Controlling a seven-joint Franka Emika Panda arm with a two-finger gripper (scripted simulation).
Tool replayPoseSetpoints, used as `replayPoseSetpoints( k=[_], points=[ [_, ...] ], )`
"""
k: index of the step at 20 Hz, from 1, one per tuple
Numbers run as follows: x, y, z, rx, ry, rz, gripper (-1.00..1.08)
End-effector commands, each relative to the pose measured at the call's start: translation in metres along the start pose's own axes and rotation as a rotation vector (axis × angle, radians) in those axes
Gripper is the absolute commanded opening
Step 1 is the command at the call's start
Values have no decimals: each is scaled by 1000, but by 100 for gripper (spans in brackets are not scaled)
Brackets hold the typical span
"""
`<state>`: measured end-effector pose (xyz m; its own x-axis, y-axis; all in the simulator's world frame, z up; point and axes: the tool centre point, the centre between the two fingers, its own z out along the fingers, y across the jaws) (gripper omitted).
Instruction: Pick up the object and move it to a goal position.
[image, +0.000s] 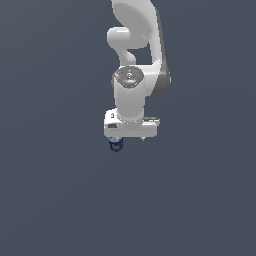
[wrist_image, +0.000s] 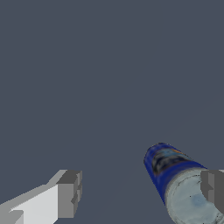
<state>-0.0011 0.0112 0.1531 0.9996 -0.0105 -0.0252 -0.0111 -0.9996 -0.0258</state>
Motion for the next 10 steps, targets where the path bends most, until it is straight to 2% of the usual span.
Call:
replayPoseSetpoints(
  k=[1,10],
  points=[
    [0,0,0,0,0,0,100],
    [13,-8,-22,16,51,0,100]
  ],
)
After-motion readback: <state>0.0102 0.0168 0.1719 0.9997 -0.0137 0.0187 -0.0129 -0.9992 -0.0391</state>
